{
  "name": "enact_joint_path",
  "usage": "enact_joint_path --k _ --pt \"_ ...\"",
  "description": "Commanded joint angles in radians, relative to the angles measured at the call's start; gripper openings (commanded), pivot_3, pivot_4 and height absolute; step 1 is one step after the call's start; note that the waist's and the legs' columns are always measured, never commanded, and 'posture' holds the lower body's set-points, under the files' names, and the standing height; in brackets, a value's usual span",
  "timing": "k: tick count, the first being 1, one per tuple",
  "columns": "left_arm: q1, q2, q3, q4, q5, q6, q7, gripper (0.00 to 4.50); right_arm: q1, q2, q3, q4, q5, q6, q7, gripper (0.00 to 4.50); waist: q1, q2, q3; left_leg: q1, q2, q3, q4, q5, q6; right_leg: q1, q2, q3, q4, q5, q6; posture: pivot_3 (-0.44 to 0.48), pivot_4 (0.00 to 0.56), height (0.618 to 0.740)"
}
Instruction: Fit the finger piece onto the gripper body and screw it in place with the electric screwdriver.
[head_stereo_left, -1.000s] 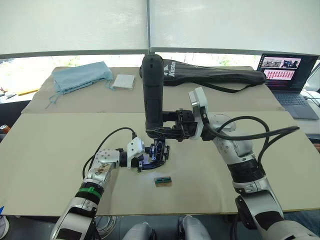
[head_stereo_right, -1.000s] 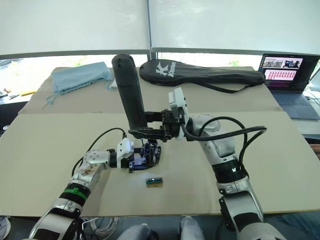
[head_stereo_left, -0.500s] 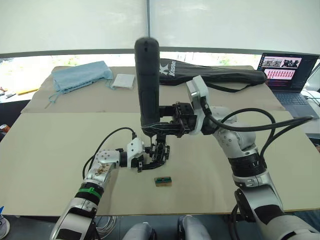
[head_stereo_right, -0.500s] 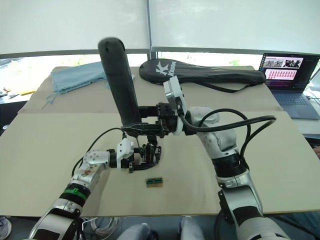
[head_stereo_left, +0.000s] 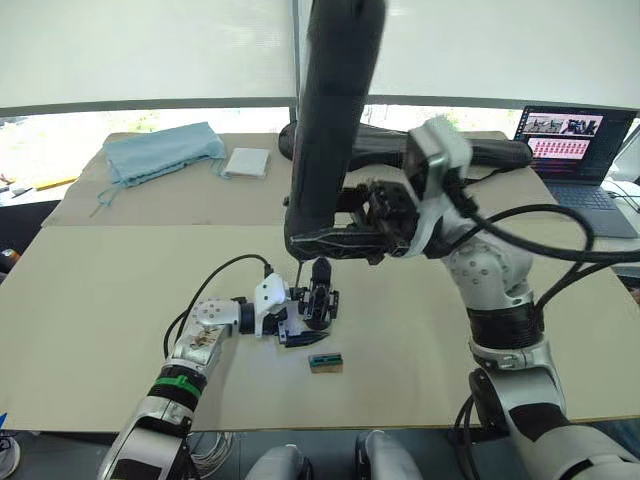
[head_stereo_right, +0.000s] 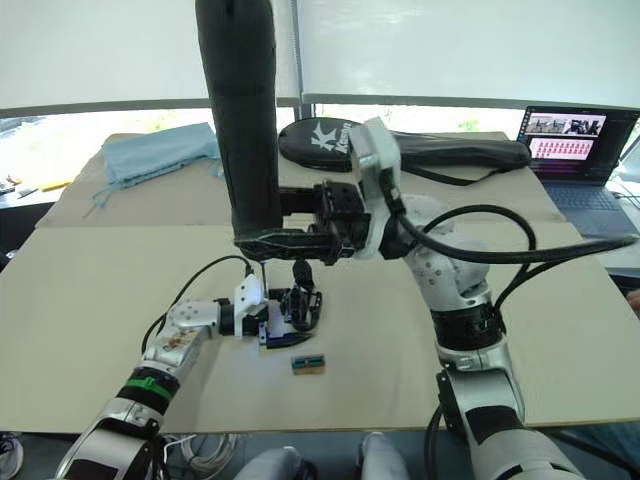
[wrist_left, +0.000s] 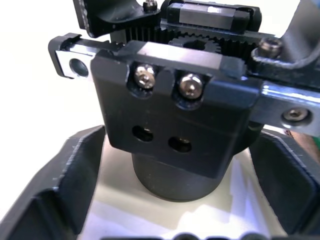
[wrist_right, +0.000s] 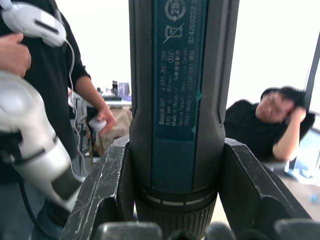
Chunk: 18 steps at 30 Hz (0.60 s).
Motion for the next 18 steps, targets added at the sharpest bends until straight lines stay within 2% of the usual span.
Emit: enact_joint_path --k 1,5,9,11,13,16,18 --pt "0.087 0.084 0.066 -0.022 -0.039 0.036 -0.022 4.4 0.028 -0.081 -0.083 -0.134 0.089 0.049 -0.014 1.92 -0.006 0.0 0.0 0.0 0.0 0.0 0.0 0.0 0.0 0.0 0.0 0.0 0.0 0.0 0.0 0.0 0.15 0.74" --pt "0.152 0.163 0.134 -0.074 -0.11 0.043 -0.074 4.4 0.101 -0.18 -0.148 -0.202 0.136 0.081 -0.036 1.92 -0.011 0.0 0.0 0.0 0.001 0.001 -0.003 0.0 0.0 -0.002 0.001 0.0 -0.001 0.0 -0.002 0.0 0.15 0.74" --pt "0.239 0.284 0.234 -0.088 -0.188 0.003 -0.182 4.4 0.255 -0.326 -0.243 -0.245 0.11 0.058 0.0 1.92 -0.002 0.0 0.001 0.0 0.002 0.001 -0.003 0.0 0.0 -0.002 0.0 0.0 -0.001 0.0 -0.003 0.0 0.15 0.74" --pt "0.28 0.328 0.274 -0.109 -0.217 -0.011 -0.221 4.4 0.324 -0.353 -0.302 -0.269 0.122 0.047 -0.034 1.92 0.001 0.0 0.002 0.0 0.002 0.001 -0.003 -0.001 0.001 -0.002 0.0 0.0 -0.002 0.0 -0.003 0.0 0.15 0.74" --pt "0.31 0.357 0.291 -0.125 -0.223 -0.044 -0.258 4.4 0.409 -0.388 -0.337 -0.287 0.097 0.012 -0.007 1.92 0.007 0.001 0.003 -0.001 0.002 0.001 -0.003 -0.002 0.002 -0.001 -0.001 0.0 -0.002 0.0 -0.002 0.0 0.15 0.74" --pt "0.321 0.374 0.303 -0.137 -0.221 -0.061 -0.269 4.4 0.5 -0.405 -0.37 -0.293 0.086 -0.016 -0.005 1.92 0.021 0.001 0.004 -0.001 0.002 0.002 -0.003 -0.003 0.004 -0.001 -0.001 0.0 -0.004 0.0 -0.002 0.0 0.15 0.74" --pt "0.34 0.379 0.297 -0.204 -0.239 -0.036 -0.28 4.4 0.531 -0.403 -0.374 -0.318 0.112 -0.011 -0.027 1.92 0.027 0.0 0.006 -0.001 0.001 0.002 -0.003 -0.003 0.004 0.0 -0.001 0.0 -0.004 0.0 -0.001 0.0 0.15 0.74"
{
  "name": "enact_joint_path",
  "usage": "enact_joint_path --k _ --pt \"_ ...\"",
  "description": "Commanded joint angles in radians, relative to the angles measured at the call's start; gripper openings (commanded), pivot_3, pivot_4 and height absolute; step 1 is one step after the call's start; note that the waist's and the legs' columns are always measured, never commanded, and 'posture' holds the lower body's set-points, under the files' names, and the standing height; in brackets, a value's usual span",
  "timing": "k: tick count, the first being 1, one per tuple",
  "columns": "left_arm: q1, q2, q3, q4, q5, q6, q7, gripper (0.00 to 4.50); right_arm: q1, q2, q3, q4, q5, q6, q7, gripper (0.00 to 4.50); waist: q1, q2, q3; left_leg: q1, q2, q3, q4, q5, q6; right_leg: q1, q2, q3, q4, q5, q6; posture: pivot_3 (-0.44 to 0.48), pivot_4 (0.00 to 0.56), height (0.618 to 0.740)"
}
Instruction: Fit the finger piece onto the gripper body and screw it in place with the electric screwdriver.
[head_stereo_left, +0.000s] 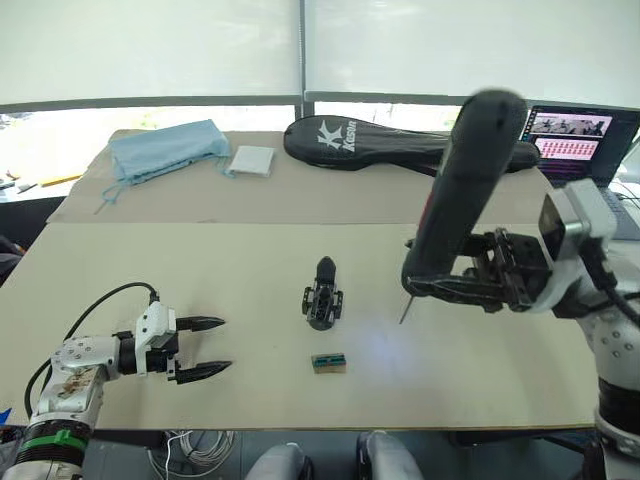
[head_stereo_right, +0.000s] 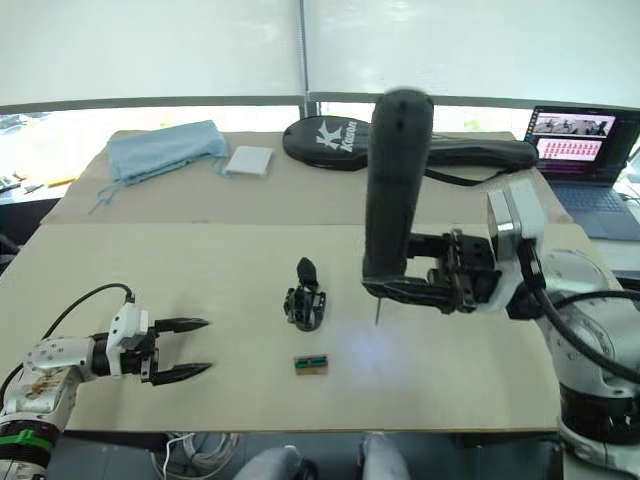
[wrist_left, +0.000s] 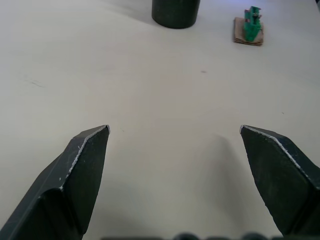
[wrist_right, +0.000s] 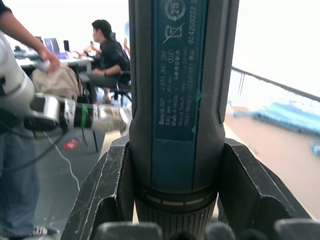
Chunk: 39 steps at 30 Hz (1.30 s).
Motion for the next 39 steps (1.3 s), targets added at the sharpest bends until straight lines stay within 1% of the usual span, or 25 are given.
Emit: enact_joint_path --k 1,3,8,11,15,17,21,28,34,39 --pt "0.021 0.017 0.009 -0.133 -0.045 0.024 -0.023 4.4 0.009 -0.001 -0.05 -0.074 0.068 -0.017 -0.038 1.92 0.001 0.0 0.003 0.0 0.0 0.0 0.0 0.0 0.0 0.0 0.0 0.0 0.0 0.0 0.0 0.0 0.15 0.74" --pt "0.039 0.006 -0.017 -0.219 -0.062 0.071 -0.022 4.4 -0.008 0.02 -0.015 -0.104 0.092 -0.013 -0.063 1.92 0.0 -0.001 0.008 0.0 0.0 0.001 0.0 0.0 0.0 0.0 0.0 0.001 0.0 0.0 0.0 0.0 0.15 0.74" --pt "0.035 -0.047 -0.105 -0.371 -0.045 0.174 0.063 4.4 -0.03 0.114 0.111 -0.169 0.098 -0.02 -0.134 1.92 -0.002 -0.001 0.011 0.0 0.0 0.0 0.0 0.0 0.0 -0.001 0.0 0.0 0.0 0.0 0.0 0.0 0.15 0.74" --pt "0.012 -0.084 -0.177 -0.395 0.014 0.171 0.099 4.4 -0.019 0.166 0.215 -0.182 0.037 -0.052 -0.122 1.92 -0.001 -0.001 0.012 0.0 0.0 0.0 0.0 0.0 0.0 0.0 0.0 0.0 0.0 0.0 0.0 0.0 0.15 0.74" --pt "-0.03 -0.147 -0.254 -0.388 0.073 0.167 0.15 4.4 -0.017 0.216 0.335 -0.138 -0.098 -0.14 -0.085 1.92 0.001 -0.002 0.012 0.0 -0.001 0.0 0.001 0.0 0.0 0.0 0.0 0.0 0.001 0.0 0.001 0.0 0.15 0.74" --pt "-0.043 -0.173 -0.29 -0.382 0.106 0.149 0.169 4.4 -0.025 0.24 0.372 -0.109 -0.145 -0.177 -0.078 1.92 0.0 -0.002 0.012 0.0 -0.001 0.0 0.001 0.0 0.0 0.0 0.0 0.0 0.001 0.001 0.001 0.0 0.15 0.74" --pt "-0.048 -0.21 -0.338 -0.373 0.158 0.144 0.217 4.4 -0.034 0.272 0.409 -0.067 -0.196 -0.233 -0.057 1.92 -0.002 -0.002 0.012 0.0 -0.002 0.0 0.001 0.001 -0.001 0.0 0.001 -0.001 0.001 0.001 0.001 0.0 0.15 0.74" --pt "-0.038 -0.233 -0.392 -0.374 0.212 0.137 0.266 4.4 -0.053 0.29 0.425 -0.01 -0.238 -0.28 -0.027 1.92 -0.002 -0.002 0.012 0.001 -0.002 0.0 0.001 0.001 -0.002 0.0 0.001 0.0 0.001 0.001 0.001 0.0 0.15 0.74" --pt "-0.043 -0.273 -0.425 -0.368 0.231 0.166 0.305 4.4 -0.05 0.298 0.432 0.012 -0.256 -0.305 -0.02 1.92 0.007 -0.002 0.012 0.001 -0.002 0.0 0.002 0.001 -0.002 0.001 0.001 -0.001 0.001 0.001 0.001 0.0 0.15 0.74" --pt "-0.048 -0.291 -0.441 -0.35 0.234 0.157 0.303 4.4 -0.038 0.295 0.437 0.023 -0.264 -0.317 -0.006 1.92 0.009 -0.002 0.012 0.001 -0.002 0.0 0.002 0.001 -0.002 0.001 0.001 -0.001 0.001 0.001 0.001 0.0 0.15 0.74"
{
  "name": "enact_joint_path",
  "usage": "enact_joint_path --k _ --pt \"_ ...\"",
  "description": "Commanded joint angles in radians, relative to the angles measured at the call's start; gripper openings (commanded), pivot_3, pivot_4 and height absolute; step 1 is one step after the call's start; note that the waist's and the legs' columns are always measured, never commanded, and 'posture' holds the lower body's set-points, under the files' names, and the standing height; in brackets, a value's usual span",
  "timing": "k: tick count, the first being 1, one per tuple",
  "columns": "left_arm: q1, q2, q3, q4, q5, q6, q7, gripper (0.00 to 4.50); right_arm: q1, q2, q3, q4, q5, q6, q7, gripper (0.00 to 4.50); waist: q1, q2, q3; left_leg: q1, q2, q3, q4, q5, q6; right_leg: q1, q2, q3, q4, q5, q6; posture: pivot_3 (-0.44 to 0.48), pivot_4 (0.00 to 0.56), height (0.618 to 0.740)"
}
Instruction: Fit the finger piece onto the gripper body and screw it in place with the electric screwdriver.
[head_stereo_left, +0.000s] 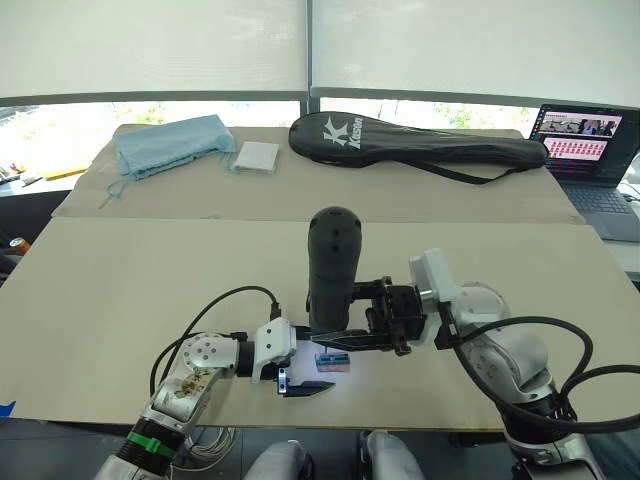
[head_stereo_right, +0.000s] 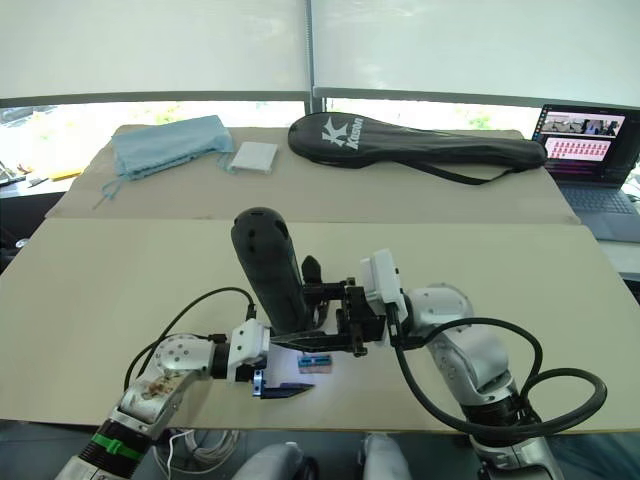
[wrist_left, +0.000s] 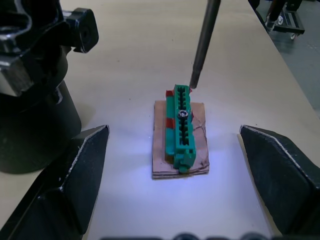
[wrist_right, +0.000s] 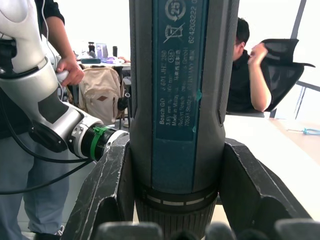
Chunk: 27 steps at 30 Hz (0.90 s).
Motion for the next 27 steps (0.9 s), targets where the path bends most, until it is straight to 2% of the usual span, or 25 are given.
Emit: enact_joint_path --k 1,11,27 --pt "-0.001 -0.023 -0.048 0.026 0.013 -0.002 -0.001 4.4 0.001 0.006 -0.011 -0.015 0.009 -0.047 0.015 1.92 0.002 0.0 0.0 0.0 0.0 0.0 0.0 0.0 0.0 0.0 0.0 0.0 0.0 0.0 0.0 0.0 0.15 0.74" --pt "-0.005 -0.015 -0.043 0.07 0.017 -0.027 -0.024 4.4 0.007 -0.001 -0.012 0.018 -0.013 -0.08 0.036 1.92 0.001 0.0 0.0 0.0 0.0 0.0 0.001 0.0 0.0 0.0 0.0 0.0 0.0 0.0 0.0 0.0 0.15 0.74" --pt "0.009 -0.013 -0.04 0.034 0.01 0.008 -0.01 4.4 0.009 -0.002 -0.006 0.043 -0.026 -0.09 0.051 1.92 -0.001 0.0 0.0 0.0 0.0 0.0 0.001 0.0 0.0 0.0 0.0 0.0 0.0 0.0 0.0 0.0 0.15 0.74"
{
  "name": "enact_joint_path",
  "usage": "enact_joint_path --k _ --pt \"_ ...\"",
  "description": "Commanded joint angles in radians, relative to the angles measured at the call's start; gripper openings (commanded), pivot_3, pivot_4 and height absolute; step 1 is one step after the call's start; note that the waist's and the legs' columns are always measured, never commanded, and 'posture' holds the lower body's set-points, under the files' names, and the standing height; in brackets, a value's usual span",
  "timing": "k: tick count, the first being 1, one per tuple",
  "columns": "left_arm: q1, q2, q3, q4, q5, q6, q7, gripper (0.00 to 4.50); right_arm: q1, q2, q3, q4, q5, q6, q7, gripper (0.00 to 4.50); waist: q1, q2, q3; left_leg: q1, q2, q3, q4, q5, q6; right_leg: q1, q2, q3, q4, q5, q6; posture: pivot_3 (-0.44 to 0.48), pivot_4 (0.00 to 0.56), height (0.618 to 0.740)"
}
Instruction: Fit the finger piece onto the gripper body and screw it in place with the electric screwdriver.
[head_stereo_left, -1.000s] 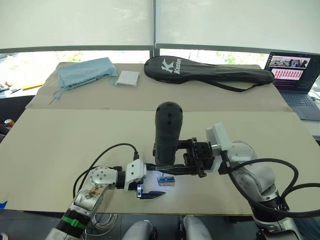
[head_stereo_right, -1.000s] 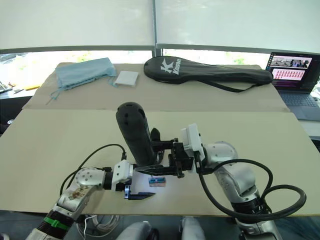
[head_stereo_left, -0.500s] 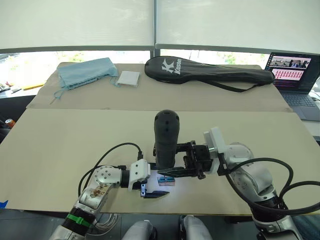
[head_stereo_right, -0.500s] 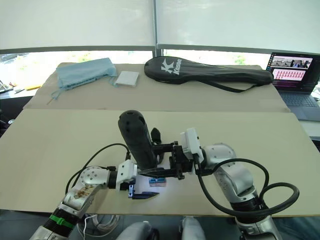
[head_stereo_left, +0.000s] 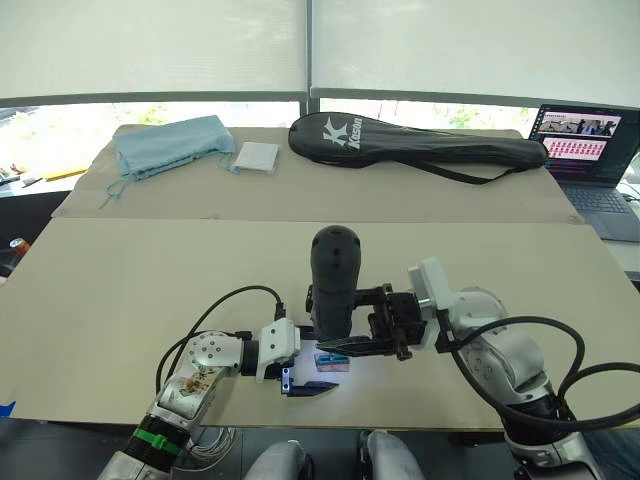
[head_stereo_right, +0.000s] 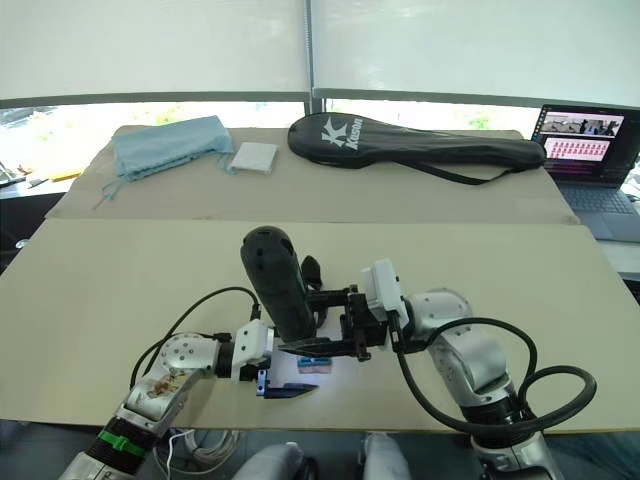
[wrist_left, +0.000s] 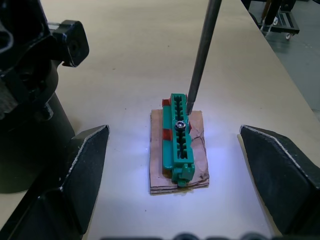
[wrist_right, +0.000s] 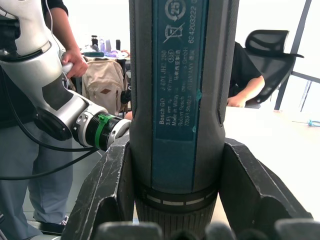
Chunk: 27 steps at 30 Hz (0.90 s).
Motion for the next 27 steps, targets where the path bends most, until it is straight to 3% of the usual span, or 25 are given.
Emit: enact_joint_path --k 1,27 --pt "0.022 0.0 -0.03 0.009 0.005 0.03 0.005 4.4 -0.014 0.003 -0.012 -0.014 0.007 -0.035 0.006 1.92 0.0 0.0 0.0 0.0 0.0 0.0 0.0 0.0 0.0 0.0 0.0 0.0 0.0 0.0 0.0 0.0 0.15 0.74" --pt "0.033 -0.004 -0.037 0.012 0.009 0.04 0.012 4.4 -0.036 0.008 -0.02 -0.011 0.019 -0.017 0.009 1.92 -0.001 0.0 0.0 0.0 0.0 0.0 0.0 0.0 0.0 0.0 0.0 0.0 0.0 0.0 0.0 0.0 0.15 0.74"
